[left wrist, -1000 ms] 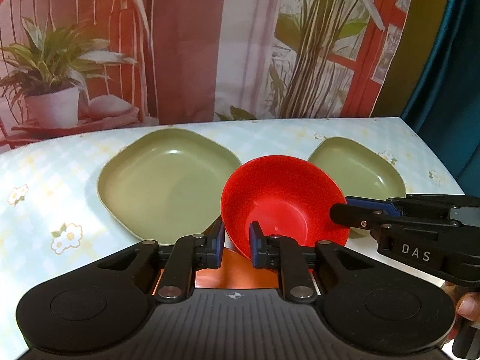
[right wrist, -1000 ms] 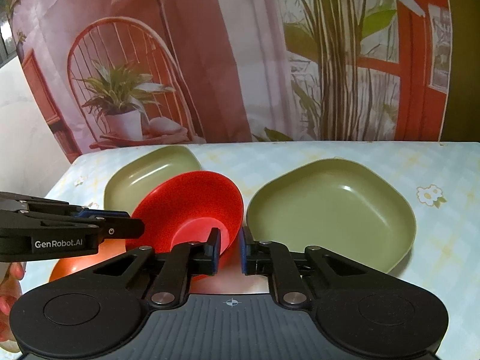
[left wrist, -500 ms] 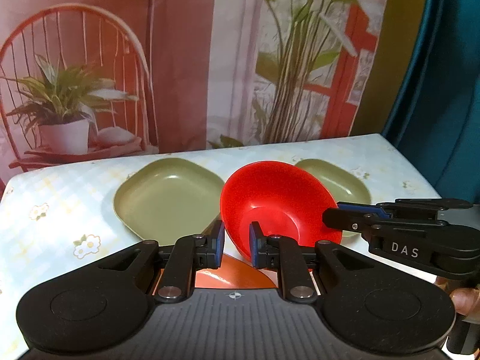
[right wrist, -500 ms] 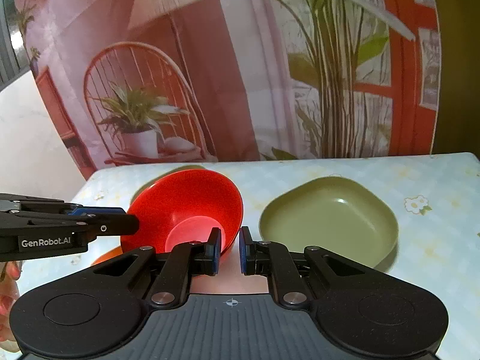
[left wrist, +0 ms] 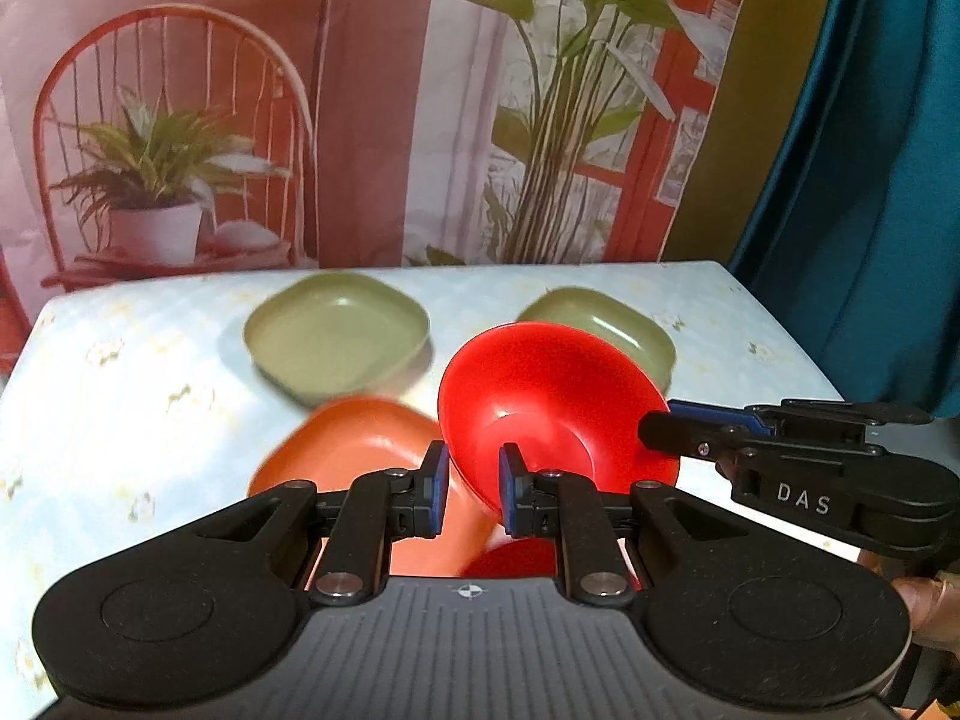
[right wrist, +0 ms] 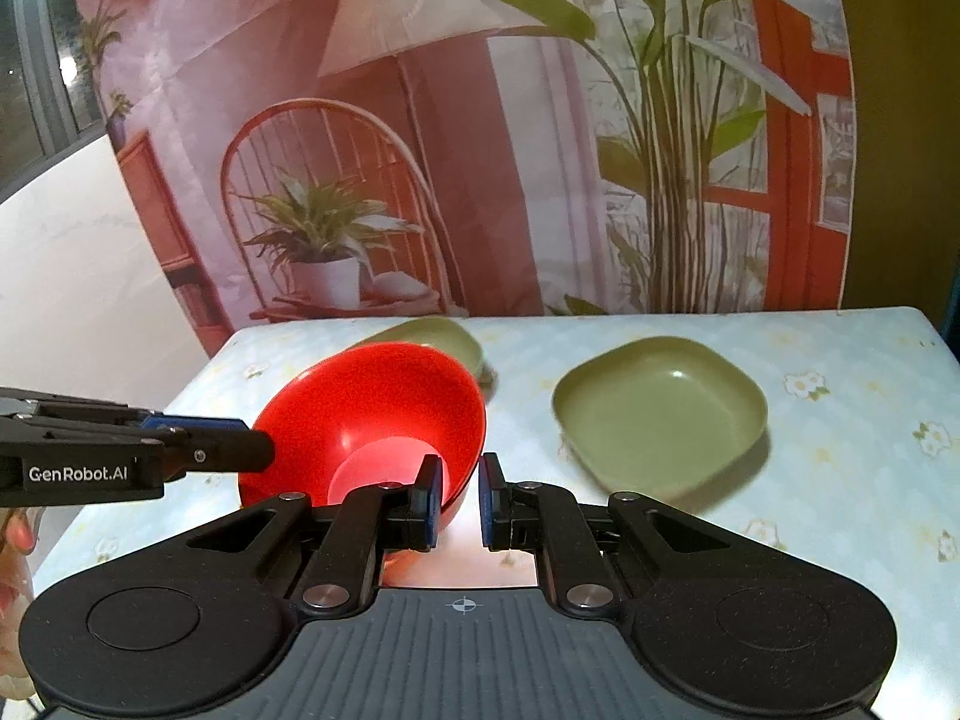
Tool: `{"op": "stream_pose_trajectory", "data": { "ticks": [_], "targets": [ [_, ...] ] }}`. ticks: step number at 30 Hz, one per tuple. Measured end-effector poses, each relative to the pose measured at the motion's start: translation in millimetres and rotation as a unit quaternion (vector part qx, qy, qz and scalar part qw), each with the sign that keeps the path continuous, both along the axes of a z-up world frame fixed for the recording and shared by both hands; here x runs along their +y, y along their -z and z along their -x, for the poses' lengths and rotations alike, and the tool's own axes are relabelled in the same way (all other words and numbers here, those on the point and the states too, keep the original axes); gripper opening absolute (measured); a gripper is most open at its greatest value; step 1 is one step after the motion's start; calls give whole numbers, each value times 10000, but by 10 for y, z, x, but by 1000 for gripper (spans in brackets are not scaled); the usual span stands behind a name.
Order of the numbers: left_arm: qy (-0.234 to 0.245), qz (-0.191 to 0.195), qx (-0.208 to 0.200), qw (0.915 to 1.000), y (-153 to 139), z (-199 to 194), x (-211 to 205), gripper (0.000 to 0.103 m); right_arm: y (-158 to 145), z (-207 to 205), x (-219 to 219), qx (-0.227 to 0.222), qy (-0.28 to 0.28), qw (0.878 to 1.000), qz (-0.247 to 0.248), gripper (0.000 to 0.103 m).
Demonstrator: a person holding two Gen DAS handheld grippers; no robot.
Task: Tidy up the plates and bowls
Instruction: 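Lower the small red bowl onto the red bowl stack, open left gripper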
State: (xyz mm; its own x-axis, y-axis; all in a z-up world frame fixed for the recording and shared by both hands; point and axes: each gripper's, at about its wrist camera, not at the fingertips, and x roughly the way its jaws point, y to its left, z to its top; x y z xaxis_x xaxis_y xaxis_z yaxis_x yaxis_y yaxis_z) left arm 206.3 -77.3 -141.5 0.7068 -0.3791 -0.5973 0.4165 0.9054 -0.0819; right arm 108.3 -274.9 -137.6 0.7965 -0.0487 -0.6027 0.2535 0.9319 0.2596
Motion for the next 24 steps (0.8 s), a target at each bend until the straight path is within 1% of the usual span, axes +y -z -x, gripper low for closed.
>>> {"op": "stream_pose_trajectory", "data": {
  "ticks": [6,10,14,18,24],
  "targets": [
    [-57,87,127,9999,107,242,104,19,7,246,187,106,-94,9999,-7,12],
    [-114,27,154,9998,198,366,120,19,49,339,275,194,-170,9997,-25,12],
    [-160,-16,206,9997,276,417,115,20,111,388,347,301,-204,9993,-24,12],
    [-198,21,309,9993,343,425,145,20,168,400,379,375,-223,9990,-47,12],
    [-224,-69,320,9992,417,445,117,20,266,392,420,525,-256,9983,-19,12]
  ]
}}
